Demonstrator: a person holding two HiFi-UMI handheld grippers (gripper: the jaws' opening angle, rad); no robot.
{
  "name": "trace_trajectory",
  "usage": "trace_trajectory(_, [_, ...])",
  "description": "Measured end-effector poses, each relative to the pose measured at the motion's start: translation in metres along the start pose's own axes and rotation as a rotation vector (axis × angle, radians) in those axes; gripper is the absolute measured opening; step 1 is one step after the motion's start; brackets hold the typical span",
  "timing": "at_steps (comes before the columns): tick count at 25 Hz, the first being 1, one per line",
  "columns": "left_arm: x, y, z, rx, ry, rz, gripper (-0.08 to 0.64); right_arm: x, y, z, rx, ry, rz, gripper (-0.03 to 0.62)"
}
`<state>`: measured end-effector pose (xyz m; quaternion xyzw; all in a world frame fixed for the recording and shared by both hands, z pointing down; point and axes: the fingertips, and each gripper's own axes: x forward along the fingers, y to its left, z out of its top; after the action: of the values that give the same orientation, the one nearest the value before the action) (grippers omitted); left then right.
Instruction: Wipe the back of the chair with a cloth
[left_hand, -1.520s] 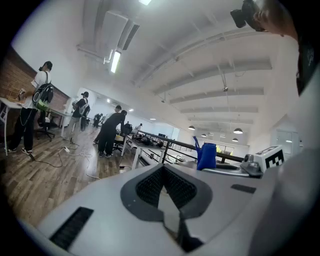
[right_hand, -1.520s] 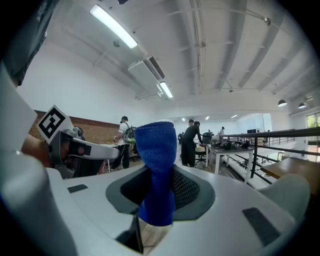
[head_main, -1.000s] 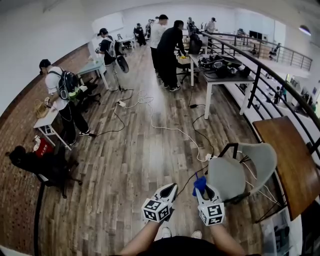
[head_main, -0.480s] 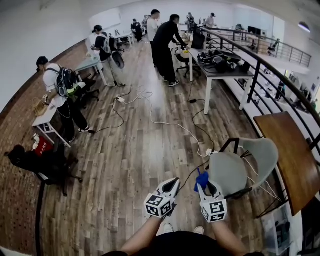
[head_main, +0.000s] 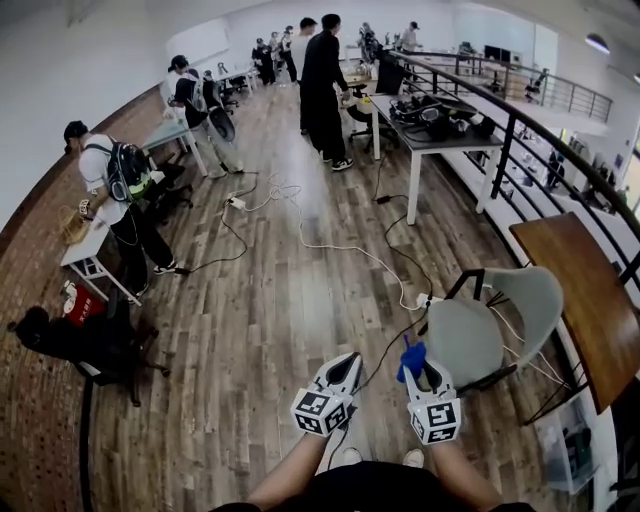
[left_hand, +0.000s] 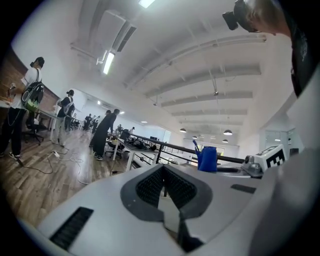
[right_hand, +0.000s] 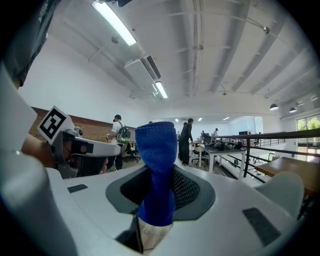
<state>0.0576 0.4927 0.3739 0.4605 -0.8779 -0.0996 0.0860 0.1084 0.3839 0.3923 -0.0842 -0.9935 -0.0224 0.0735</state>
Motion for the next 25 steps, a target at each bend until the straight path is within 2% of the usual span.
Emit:
trace_trajectory(6, [-0.021, 0.028, 0.004, 0.055, -0.002, -0.002, -0.002, 0.010, 0.023, 0.003, -0.011, -0.012, -0.018, 0.117])
trace_trajectory(12, [-0.023, 0.042, 0.000, 0.044, 0.017, 0.005, -0.002, 0.010, 0.014, 0.002, -0.001, 0.003, -0.070, 0.117])
trace_trajectory(16, [-0.009, 0.045, -0.005, 0.043, 0.034, -0.007, -0.002, 0.021, 0.012, -0.005, 0.013, 0.025, -0.060, 0.117])
trace_trajectory(25, [0.058, 0.052, -0.002, 0.043, 0.064, -0.028, -0.002, 0.060, -0.023, 0.008, 0.043, -0.030, -0.001, 0.117])
